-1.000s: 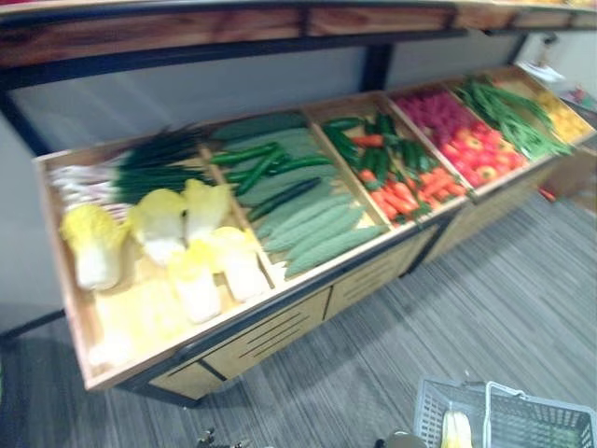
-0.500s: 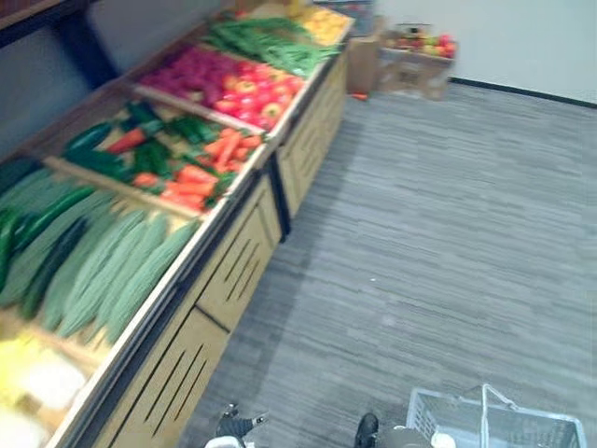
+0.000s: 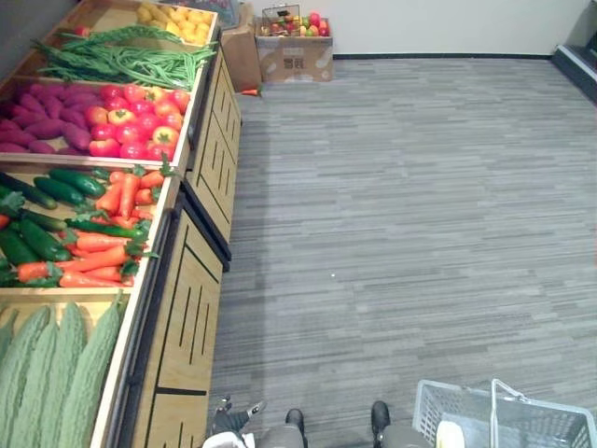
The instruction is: Pick vegetable in the basket
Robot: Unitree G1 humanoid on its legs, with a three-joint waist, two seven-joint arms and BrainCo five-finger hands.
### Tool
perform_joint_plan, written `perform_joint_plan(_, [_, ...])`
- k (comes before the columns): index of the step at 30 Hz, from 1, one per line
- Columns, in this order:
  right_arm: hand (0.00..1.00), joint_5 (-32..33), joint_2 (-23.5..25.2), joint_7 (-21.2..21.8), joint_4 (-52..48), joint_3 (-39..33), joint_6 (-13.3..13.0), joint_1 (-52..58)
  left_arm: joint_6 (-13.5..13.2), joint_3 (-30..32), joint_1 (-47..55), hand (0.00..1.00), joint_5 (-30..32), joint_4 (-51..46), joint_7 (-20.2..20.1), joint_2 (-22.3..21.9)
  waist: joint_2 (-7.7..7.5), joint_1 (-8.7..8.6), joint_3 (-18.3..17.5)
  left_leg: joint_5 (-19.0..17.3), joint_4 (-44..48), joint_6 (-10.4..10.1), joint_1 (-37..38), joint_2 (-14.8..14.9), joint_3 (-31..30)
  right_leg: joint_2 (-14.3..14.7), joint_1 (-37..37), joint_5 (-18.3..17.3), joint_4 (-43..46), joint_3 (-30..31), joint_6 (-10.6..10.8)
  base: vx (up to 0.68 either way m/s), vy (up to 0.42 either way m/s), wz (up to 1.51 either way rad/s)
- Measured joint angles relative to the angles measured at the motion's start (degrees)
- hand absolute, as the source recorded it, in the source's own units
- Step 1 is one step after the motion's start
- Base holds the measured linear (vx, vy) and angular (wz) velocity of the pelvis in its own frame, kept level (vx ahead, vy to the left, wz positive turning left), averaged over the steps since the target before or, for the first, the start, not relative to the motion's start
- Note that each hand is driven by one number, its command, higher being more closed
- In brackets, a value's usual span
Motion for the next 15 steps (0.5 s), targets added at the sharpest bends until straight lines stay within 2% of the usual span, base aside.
perform_joint_plan(4, [1.00, -0.44, 0.31, 0.02, -1.33, 0.37, -0.01, 1.03, 0.13, -1.68, -0.01, 0.00, 0.20, 0.50, -0.07, 1.26, -0.64, 0.05, -0.47, -1.28, -0.15, 1.86, 2.05, -1.99, 0.51, -2.04, 0.21, -1.88, 3.08, 0.48, 2.13, 0.12, 0.131, -0.05])
perform_joint_plan(5, [1.00, -0.28, 0.45, -0.01, -2.17, 0.33, -0.03, 1.24, 0.20, -3.29, -0.01, 0.00, 1.06, 0.50, -0.08, 1.49, -0.51, 0.14, -0.52, -2.74, 0.71, 2.45, 3.17, -1.78, 1.24, -1.93, -1.73, -3.05, 10.03, 0.89, 2.48, 0.08, 0.106, -0.28])
perform_joint_plan(6, [1.00, -0.09, 0.80, 0.01, -4.30, 0.27, -0.35, 1.46, 0.25, -4.29, -0.04, 0.00, 2.57, 0.43, -0.11, 1.85, -0.19, 0.03, -0.63, -4.35, 1.89, 2.96, 4.17, -1.33, 1.62, -1.44, -6.21, -3.18, 20.89, 1.14, 2.19, 0.06, 0.104, -0.27])
perform_joint_plan(7, [1.00, 0.06, 1.28, 0.04, -5.25, 0.28, -0.65, 1.74, 0.28, -4.96, -0.10, 0.00, 2.77, 0.40, -0.11, 1.85, -0.39, -0.15, -0.54, -5.06, 2.54, 3.30, 4.63, -1.37, 1.77, -1.55, -8.19, -2.98, 25.66, 1.30, 1.88, 0.04, 0.086, -0.14])
perform_joint_plan(9, [1.00, 0.11, 3.25, -0.01, -8.13, 0.36, -1.11, 3.63, 0.60, -6.36, -0.34, 0.00, 4.55, -0.55, -0.15, 2.37, -1.20, -0.39, -0.78, -7.32, 5.52, 3.93, 6.18, -1.75, 1.77, -1.76, -14.06, 1.24, 40.53, 2.23, -1.99, 0.09, 0.057, 0.05])
perform_joint_plan(10, [1.00, 0.12, 3.85, -0.02, -8.83, 0.49, -1.31, 4.26, 0.61, -6.67, -0.30, 0.00, 5.10, -0.97, -0.08, 2.33, -1.40, -0.40, -0.79, -8.26, 5.86, 4.30, 7.31, -1.62, 1.54, -1.69, -15.58, 3.76, 44.35, 2.41, -1.73, 0.13, 0.031, 0.06])
perform_joint_plan(11, [1.00, 0.11, 4.13, -0.02, -8.91, 0.62, -1.53, 4.61, 0.64, -6.79, -0.24, 0.00, 5.35, -1.36, -0.07, 2.28, -1.50, -0.42, -0.81, -8.74, 5.84, 4.56, 8.07, -1.44, 1.48, -1.57, -16.49, 4.02, 46.64, 2.44, -1.56, 0.14, 0.002, 0.03])
perform_joint_plan(12, [1.00, 0.12, 4.56, -0.01, -8.85, 1.28, -1.59, 5.01, 0.63, -7.00, -0.26, 0.00, 6.67, -1.83, 0.09, 2.02, -1.64, -0.31, -0.81, -9.51, 5.87, 4.59, 9.02, -0.94, 1.47, -1.24, -18.15, 2.24, 49.49, 1.73, -2.28, 0.17, -0.038, -0.02])
perform_joint_plan(13, [1.00, 0.13, 4.92, -0.02, -8.86, 1.70, -1.77, 5.00, 0.68, -7.39, -0.63, 0.00, 7.01, -1.86, 0.15, 1.78, -1.54, -0.41, -0.76, -10.73, 5.76, 4.72, 9.68, -0.36, 1.41, -0.93, -19.88, -0.45, 49.21, 0.15, -2.29, 0.18, -0.051, -0.04])
perform_joint_plan(15, [1.00, 0.16, 5.10, -0.02, -8.79, 1.83, -1.81, 5.14, 0.77, -7.39, -1.29, 0.00, 6.93, -2.18, 0.15, 1.40, -1.45, -0.65, -0.71, -10.91, 5.59, 4.41, 10.36, 0.67, 1.37, -0.56, -20.76, -2.54, 44.31, -2.92, -1.92, 0.24, -0.100, 0.00])
